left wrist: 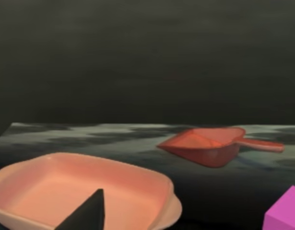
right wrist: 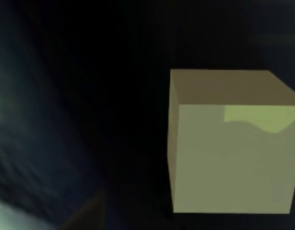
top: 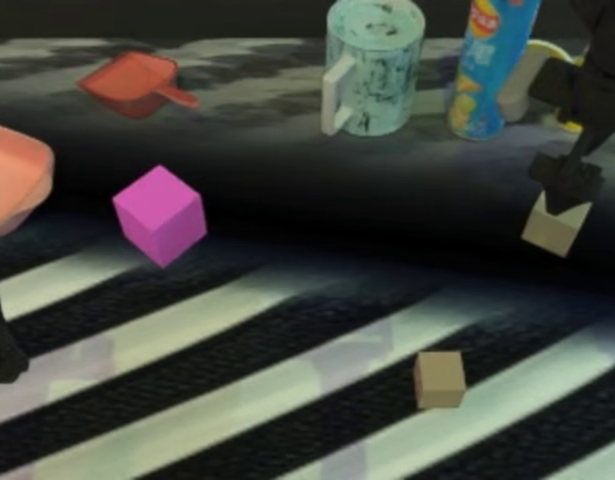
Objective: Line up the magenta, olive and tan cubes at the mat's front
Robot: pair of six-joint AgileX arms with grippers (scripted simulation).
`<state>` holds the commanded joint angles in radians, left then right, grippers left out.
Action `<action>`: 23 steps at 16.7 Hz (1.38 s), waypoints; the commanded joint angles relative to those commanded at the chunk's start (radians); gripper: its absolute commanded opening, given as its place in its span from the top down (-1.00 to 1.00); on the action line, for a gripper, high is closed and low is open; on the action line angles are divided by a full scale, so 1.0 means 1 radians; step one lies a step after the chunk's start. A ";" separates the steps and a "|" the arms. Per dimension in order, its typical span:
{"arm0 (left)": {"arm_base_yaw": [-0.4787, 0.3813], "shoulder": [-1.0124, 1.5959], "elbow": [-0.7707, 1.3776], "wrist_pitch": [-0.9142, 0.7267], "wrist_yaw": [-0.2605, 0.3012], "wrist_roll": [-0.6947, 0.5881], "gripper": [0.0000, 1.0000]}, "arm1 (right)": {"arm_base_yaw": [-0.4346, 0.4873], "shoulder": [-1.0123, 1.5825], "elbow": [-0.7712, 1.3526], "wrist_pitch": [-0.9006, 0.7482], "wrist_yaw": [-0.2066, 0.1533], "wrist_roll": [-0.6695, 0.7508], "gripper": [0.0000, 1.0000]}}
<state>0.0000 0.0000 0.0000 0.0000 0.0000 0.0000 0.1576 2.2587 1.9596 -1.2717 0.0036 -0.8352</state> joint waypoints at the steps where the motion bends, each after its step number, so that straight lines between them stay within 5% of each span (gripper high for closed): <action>1: 0.000 0.000 0.000 0.000 0.000 0.000 -1.00 | 0.000 0.000 0.000 0.000 0.000 0.000 -1.00; 16: 0.000 0.000 0.000 0.000 0.000 0.000 -1.00 | 0.002 0.083 -0.223 0.306 0.001 0.003 -1.00; 23: 0.000 0.000 0.000 0.000 0.000 0.000 -1.00 | 0.002 0.083 -0.223 0.306 0.001 0.003 0.06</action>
<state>0.0000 0.0000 0.0000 0.0000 0.0000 0.0000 0.1592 2.3416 1.7365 -0.9657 0.0045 -0.8326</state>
